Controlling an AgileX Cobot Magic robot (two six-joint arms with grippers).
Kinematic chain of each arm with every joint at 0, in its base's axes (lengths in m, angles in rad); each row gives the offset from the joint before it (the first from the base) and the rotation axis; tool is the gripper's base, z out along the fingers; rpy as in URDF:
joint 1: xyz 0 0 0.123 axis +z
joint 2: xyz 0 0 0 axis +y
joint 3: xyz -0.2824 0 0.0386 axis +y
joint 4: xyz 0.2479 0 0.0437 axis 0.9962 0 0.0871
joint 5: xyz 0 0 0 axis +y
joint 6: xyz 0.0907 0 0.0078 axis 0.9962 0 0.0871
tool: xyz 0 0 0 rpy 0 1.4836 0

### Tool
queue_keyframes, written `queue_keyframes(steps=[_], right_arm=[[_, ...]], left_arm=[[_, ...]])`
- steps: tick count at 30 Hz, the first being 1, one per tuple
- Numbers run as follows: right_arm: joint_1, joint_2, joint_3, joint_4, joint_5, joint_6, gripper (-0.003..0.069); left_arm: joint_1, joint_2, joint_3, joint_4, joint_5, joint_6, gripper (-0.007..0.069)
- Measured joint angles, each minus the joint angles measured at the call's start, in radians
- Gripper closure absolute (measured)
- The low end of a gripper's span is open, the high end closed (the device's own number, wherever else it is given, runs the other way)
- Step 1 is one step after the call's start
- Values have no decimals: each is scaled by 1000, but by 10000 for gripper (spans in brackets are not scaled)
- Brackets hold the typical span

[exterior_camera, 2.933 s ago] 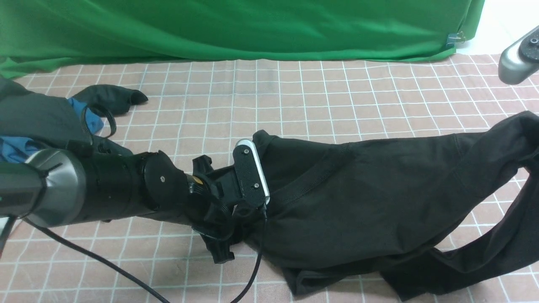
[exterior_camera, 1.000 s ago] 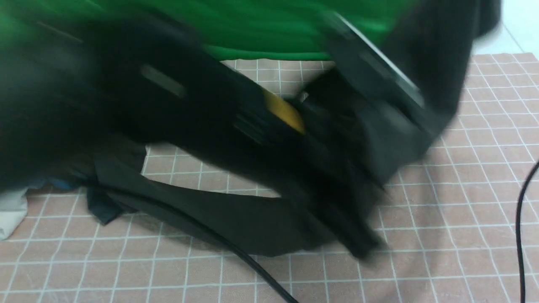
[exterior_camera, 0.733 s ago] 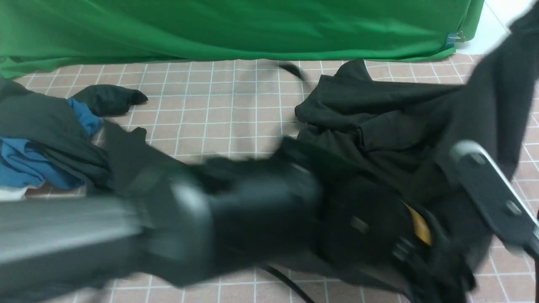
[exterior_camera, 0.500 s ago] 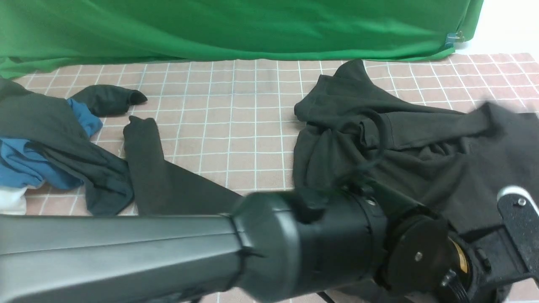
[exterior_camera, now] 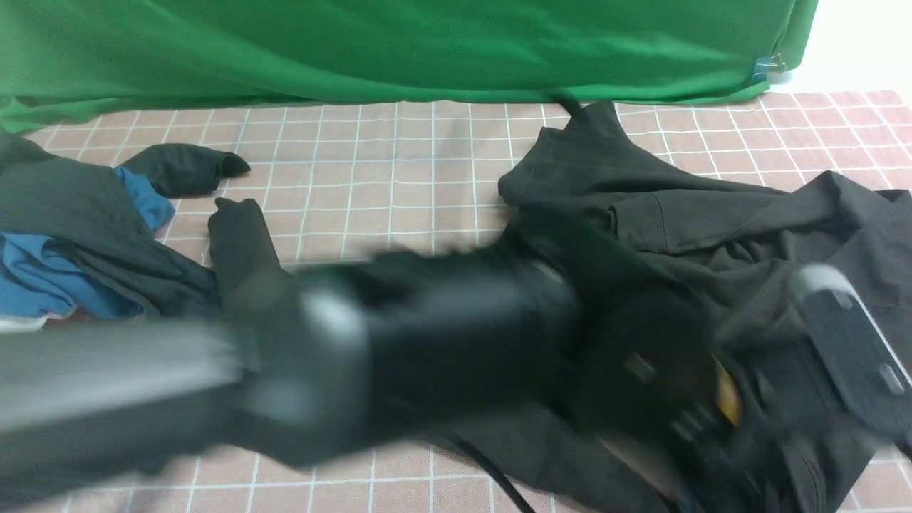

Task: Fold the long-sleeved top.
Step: Spread the long sleeves with your arms and place them on the tabletop

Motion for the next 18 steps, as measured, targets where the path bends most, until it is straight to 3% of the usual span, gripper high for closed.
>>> queue_keyframes(steps=[2, 4, 5, 6, 8, 13, 18], right_arm=[[30, -27, 71, 0, 0, 9, 219], [103, -59, 216, 13, -25, 32, 223], [118, -61, 239, 16, -29, 33, 224], [160, -62, 294, 37, -56, 34, 228], [296, -44, 416, 71, -132, 34, 231], [598, 82, 505, 64, -315, 24, 228], [690, 270, 458, 29, -461, 18, 148]], left_arm=[[36, -53, 11, 25, 19, -38, 122], [134, -150, 50, 47, 58, -75, 354], [151, -167, 55, 48, 63, -77, 374], [201, -220, 92, 51, 76, -81, 478], [292, -311, 172, 52, 82, -80, 580], [459, -466, 372, 58, 42, -61, 607], [560, -601, 533, 51, -6, -54, 607]])
